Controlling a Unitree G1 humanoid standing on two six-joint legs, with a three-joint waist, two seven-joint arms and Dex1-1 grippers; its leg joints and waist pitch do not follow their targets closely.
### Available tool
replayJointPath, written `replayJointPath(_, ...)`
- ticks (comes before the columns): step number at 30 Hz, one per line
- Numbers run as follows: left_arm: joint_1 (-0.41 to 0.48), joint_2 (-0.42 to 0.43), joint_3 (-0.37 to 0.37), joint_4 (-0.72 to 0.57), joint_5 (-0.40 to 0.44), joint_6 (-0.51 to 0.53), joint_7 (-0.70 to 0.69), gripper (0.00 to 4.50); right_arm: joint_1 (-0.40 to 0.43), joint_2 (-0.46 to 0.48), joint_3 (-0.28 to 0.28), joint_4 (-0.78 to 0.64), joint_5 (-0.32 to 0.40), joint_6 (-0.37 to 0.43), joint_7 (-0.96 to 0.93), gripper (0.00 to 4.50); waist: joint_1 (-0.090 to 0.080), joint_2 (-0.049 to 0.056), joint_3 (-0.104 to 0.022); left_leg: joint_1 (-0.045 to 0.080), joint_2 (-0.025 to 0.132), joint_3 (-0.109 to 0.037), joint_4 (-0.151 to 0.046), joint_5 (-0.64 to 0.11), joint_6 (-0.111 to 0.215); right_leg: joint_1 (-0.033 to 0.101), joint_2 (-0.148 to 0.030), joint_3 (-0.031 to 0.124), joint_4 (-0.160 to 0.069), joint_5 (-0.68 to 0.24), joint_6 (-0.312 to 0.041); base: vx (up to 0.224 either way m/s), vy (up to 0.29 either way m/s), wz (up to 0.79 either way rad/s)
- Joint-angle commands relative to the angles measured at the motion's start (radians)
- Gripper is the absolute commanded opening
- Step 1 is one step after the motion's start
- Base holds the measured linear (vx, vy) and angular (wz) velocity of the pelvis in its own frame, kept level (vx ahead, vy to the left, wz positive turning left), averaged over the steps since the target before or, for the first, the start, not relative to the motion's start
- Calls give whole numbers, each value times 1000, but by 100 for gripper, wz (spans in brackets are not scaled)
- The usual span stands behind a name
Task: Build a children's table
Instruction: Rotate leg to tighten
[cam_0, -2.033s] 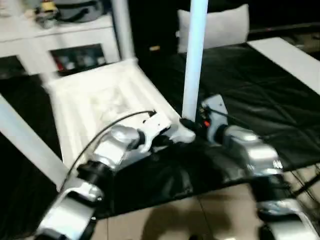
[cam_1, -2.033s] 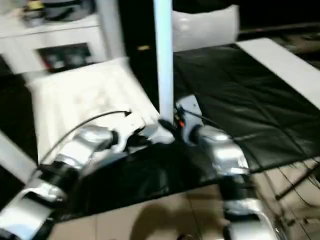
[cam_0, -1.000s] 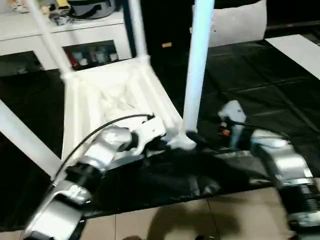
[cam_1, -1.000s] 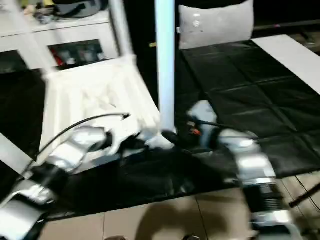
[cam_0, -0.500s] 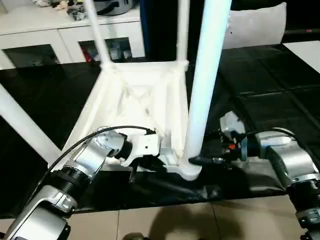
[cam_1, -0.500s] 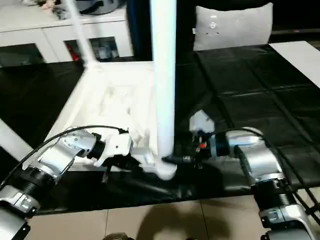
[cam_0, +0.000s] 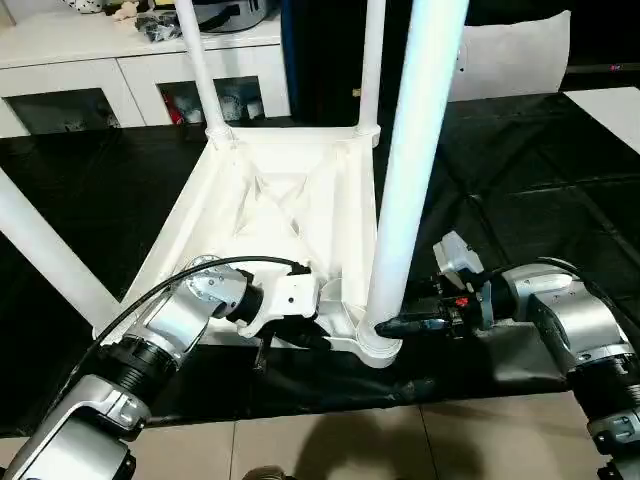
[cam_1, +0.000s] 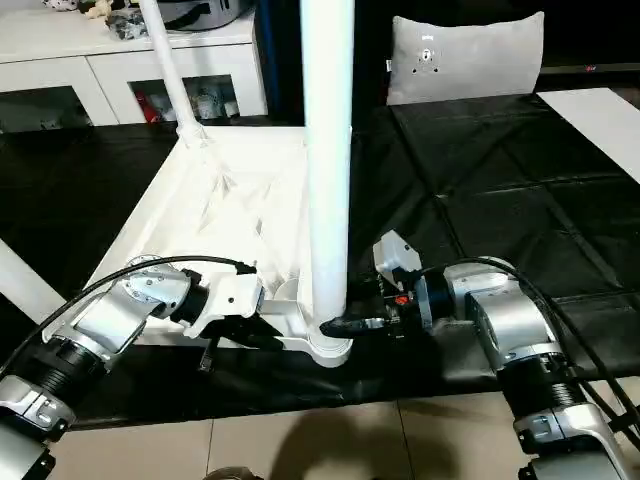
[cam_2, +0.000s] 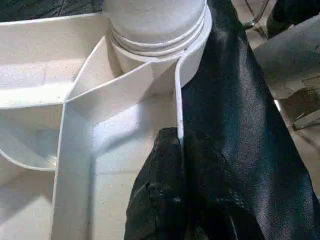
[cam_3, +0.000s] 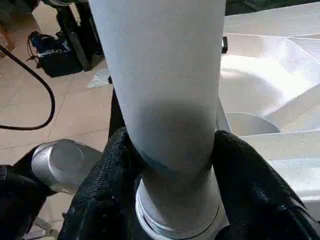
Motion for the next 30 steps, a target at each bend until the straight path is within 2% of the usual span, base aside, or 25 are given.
replayJointPath(1, 7, 5, -32, -35, -4, 7, -57, 0, -6, 10, 1, -7, 16, 17, -3, 196, -5, -19, -72, 4, 69, -17, -71, -45, 104, 63, -83, 78, -60, -327, -54, 0, 0, 0)
replayJointPath(5, 17, -17, -1, -71, -47, 131, -35, 0, 17, 55, -17, -60, 28, 62, -103, 189, -9, -14, -71, 3, 73, -19, -72, -39, 95, 64, -84, 79, -58, -302, -66, 0, 0, 0)
replayJointPath(6, 17, -22, 5, -72, -49, 143, -21, 0, 19, 66, -19, -66, 24, 77, -133, 188, -9, -7, -71, 4, 71, -19, -72, -46, 91, 63, -83, 78, -59, -309, -65, 0, 0, 0)
replayJointPath(7, 4, -61, 34, -40, -37, 169, 70, 0, 23, 109, -23, -78, -8, 94, -243, 188, -12, -5, -69, 4, 66, -17, -73, -63, 84, 64, -82, 75, -65, -334, -57, 0, 0, 0)
replayJointPath(8, 4, -61, 34, -40, -37, 169, 70, 0, 23, 109, -23, -78, -8, 94, -243, 187, -20, -9, -62, 4, 60, -14, -75, -89, 70, 63, -79, 71, -77, -384, -39, 0, 0, 0)
replayJointPath(9, 0, -73, 43, -32, -34, 178, 98, 0, 25, 125, -24, -82, -20, 104, -284, 187, -25, -12, -62, 6, 55, -13, -75, -106, 59, 66, -79, 67, -83, -416, -26, 0, 0, 0)
replayJointPath(10, -19, -105, 66, -8, -28, 208, 170, 0, 13, 164, -34, -60, -57, 133, -395, 187, -46, -6, -56, 7, 46, -13, -75, -139, 42, 64, -74, 56, -99, -487, 10, 0, 0, 0)
replayJointPath(12, -46, -145, 93, 29, -22, 238, 256, 0, -10, 209, -52, -19, -97, 164, -528, 186, -64, -3, -51, 14, 40, -13, -72, -177, 27, 62, -68, 42, -114, -538, 34, 0, 0, 0)
replayJointPath(13, -56, -162, 105, 42, -18, 251, 294, 0, -21, 231, -65, -5, -109, 183, -589, 186, -86, -8, -48, 12, 33, -17, -68, -218, 17, 68, -64, 24, -124, -582, 74, 0, 0, 0)
replayJointPath(14, -56, -162, 105, 42, -18, 251, 294, 0, -21, 231, -65, -5, -109, 183, -589, 186, -93, -1, -50, 18, 34, -19, -67, -238, 15, 69, -65, 20, -127, -589, 85, 0, 0, 0)
replayJointPath(15, -81, -191, 127, 74, -2, 265, 378, 0, -44, 285, -91, 28, -146, 192, -739, 186, -117, 4, -49, 15, 41, -27, -72, -267, 18, 75, -64, 14, -129, -572, 97, 0, 0, 0)
replayJointPath(16, -104, -216, 145, 105, 16, 274, 458, 0, -61, 325, -111, 57, -168, 199, -851, 186, -151, 14, -48, 16, 54, -35, -77, -319, 20, 80, -64, 8, -132, -544, 91, 0, 0, 0)
replayJointPath(17, -105, -218, 146, 107, 17, 274, 463, 0, -63, 327, -112, 59, -169, 199, -857, 186, -160, 13, -52, 13, 57, -40, -78, -324, 19, 85, -67, 10, -124, -525, 89, 0, 0, 0)
replayJointPath(18, -124, -248, 173, 136, 23, 288, 549, 0, -82, 385, -159, 95, -161, 206, -984, 186, -166, 20, -54, 11, 60, -43, -81, -321, 20, 89, -70, 15, -118, -500, 83, 0, 0, 0)
replayJointPath(19, -127, -252, 177, 140, 24, 288, 560, 0, -85, 393, -165, 100, -157, 204, -997, 186, -179, 16, -54, 7, 53, -41, -78, -300, 27, 85, -74, 18, -120, -480, 75, 0, 0, 0)
replayJointPath(20, -134, -264, 186, 153, 27, 287, 594, 0, -93, 418, -183, 116, -150, 192, -1041, 186, -179, 18, -57, 9, 46, -38, -74, -282, 28, 85, -77, 18, -121, -472, 70, 0, 0, 0)
replayJointPath(21, -136, -271, 190, 159, 27, 288, 601, 0, -94, 429, -184, 120, -154, 184, -1055, 186, -183, 15, -58, 8, 34, -30, -70, -239, 37, 79, -79, 23, -124, -461, 55, 0, 0, 0)
replayJointPath(22, -137, -278, 193, 163, 26, 289, 605, 0, -94, 439, -183, 123, -160, 178, -1067, 186, -182, 13, -62, -3, 32, -30, -70, -177, 57, 84, -78, 26, -115, -424, 36, 0, 0, 0)
replayJointPath(23, -137, -278, 193, 163, 26, 289, 605, 0, -94, 439, -183, 123, -160, 178, -1067, 186, -182, 14, -63, -8, 35, -34, -71, -157, 65, 87, -77, 26, -109, -403, 33, 0, 0, 0)
replayJointPath(24, -137, -282, 192, 166, 32, 285, 606, 0, -91, 448, -180, 123, -166, 159, -1068, 242, -181, 14, -66, -11, 38, -36, -70, -130, 73, 90, -80, 30, -105, -375, 28, 0, 0, 0)
replayJointPath(25, -137, -285, 190, 168, 36, 283, 607, 0, -90, 454, -178, 123, -170, 147, -1069, 242, -178, 17, -73, -17, 45, -41, -69, -66, 90, 92, -83, 36, -87, -287, 8, 0, 0, 0)
replayJointPath(26, -136, -284, 184, 169, 42, 279, 607, 0, -87, 457, -174, 121, -174, 131, -1064, 256, -175, 22, -74, -18, 50, -44, -69, -41, 98, 92, -84, 39, -80, -245, -5, 0, 0, 0)
replayJointPath(27, -132, -277, 175, 166, 47, 269, 596, 0, -80, 458, -170, 111, -168, 116, -1043, 262, -173, 21, -77, -18, 55, -45, -66, -4, 115, 91, -85, 43, -69, -176, -28, 0, 0, 0)
replayJointPath(28, -132, -274, 169, 169, 50, 262, 594, 0, -77, 461, -169, 107, -165, 108, -1037, 274, -164, 21, -79, -17, 55, -43, -63, 29, 130, 90, -87, 48, -59, -119, -55, 0, 0, 0)
replayJointPath(30, -128, -264, 158, 168, 53, 248, 579, 0, -67, 455, -166, 96, -166, 88, -1027, 292, -156, 19, -81, -20, 52, -40, -60, 48, 136, 90, -88, 51, -52, -95, -66, 0, 0, 0)
